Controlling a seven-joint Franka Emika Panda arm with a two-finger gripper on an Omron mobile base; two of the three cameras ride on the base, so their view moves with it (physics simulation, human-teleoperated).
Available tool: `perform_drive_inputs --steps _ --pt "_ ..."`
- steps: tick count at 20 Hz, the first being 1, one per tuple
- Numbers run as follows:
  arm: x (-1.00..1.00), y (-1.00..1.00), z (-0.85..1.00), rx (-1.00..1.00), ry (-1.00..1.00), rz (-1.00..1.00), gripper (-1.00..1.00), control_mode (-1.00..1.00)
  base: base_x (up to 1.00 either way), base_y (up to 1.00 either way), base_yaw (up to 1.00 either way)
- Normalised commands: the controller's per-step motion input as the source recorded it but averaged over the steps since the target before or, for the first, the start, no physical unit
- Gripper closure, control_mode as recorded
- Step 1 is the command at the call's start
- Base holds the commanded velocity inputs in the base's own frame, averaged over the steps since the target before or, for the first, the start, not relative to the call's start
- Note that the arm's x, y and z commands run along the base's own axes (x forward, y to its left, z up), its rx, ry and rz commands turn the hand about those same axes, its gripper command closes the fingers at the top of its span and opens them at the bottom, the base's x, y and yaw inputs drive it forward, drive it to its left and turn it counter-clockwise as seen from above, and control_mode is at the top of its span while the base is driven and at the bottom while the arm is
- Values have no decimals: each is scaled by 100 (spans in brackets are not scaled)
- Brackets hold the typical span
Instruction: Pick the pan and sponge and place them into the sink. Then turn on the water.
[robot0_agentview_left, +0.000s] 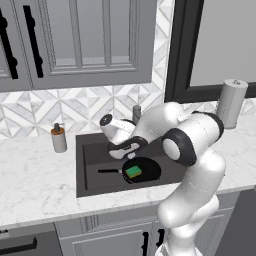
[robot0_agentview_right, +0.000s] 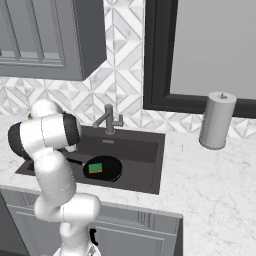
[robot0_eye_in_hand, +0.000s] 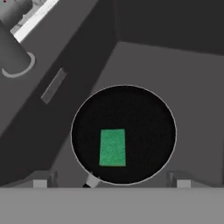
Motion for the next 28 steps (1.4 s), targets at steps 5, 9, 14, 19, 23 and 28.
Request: perform_drive_inputs --steps 5,9,14,19,23,28 --pt "-59 -33 62 16 -17 -15 -100 -100 0 0 0" --pt "-53 -31 65 24 -6 -10 -100 -100 0 0 0" --pt "-44 -3 93 6 -6 0 -100 -100 0 0 0" --pt "-46 -1 100 0 -10 8 -100 -100 0 0 0" --pt "-30 -47 64 14 -5 5 -100 -100 0 0 0" --pt "-24 -70 38 29 -8 7 -100 -100 0 0 0"
